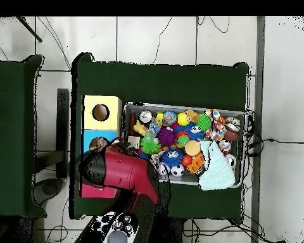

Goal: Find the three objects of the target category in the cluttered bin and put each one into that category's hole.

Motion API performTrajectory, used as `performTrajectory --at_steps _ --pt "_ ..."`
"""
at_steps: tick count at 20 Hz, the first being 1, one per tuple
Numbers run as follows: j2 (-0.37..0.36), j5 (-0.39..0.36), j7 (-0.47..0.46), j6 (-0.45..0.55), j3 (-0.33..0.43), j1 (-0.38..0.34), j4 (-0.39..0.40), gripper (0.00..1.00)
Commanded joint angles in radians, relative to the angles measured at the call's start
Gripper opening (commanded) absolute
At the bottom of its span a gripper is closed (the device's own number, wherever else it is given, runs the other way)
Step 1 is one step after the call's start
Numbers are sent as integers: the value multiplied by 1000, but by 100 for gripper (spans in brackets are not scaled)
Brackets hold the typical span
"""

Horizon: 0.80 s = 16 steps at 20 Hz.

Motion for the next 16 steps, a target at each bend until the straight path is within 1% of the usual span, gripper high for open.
performTrajectory --at_steps 1,6,8,16 --pt "58 41 217 151 24 28 -103 0" --pt "47 52 219 197 20 46 -124 0" --pt "50 51 228 220 4 60 -141 0" --pt "64 68 246 229 -5 78 -159 0"
